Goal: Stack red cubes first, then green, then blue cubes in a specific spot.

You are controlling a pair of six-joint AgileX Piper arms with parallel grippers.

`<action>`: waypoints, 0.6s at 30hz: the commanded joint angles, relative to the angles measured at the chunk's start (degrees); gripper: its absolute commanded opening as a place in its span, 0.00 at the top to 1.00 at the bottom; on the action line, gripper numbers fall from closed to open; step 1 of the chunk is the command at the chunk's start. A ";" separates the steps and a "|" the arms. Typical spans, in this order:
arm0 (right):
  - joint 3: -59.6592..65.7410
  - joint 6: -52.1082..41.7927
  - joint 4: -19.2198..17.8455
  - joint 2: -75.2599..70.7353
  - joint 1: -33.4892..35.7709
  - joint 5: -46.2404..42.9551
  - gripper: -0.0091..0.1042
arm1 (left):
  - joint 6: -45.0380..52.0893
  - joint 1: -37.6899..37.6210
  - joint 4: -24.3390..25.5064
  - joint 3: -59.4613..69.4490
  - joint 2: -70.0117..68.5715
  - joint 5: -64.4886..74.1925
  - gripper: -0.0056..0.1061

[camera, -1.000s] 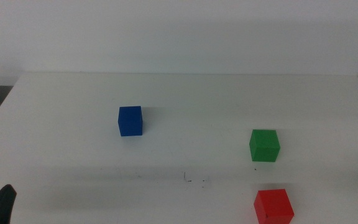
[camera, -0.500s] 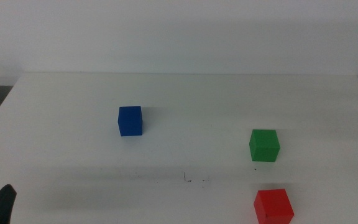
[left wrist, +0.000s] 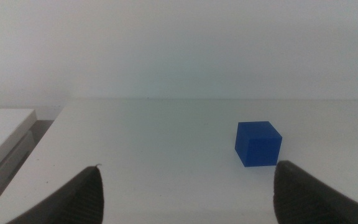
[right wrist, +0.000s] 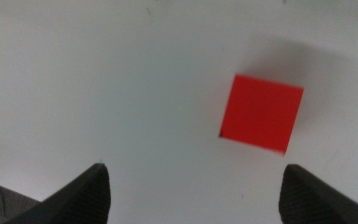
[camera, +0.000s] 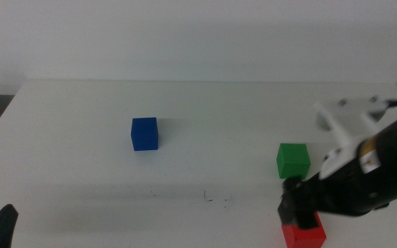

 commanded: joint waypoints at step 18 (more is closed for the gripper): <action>2.59 21.34 -12.33 15.28 2.01 -5.24 0.18 | -0.06 0.06 -0.02 -0.02 -0.20 -0.96 0.11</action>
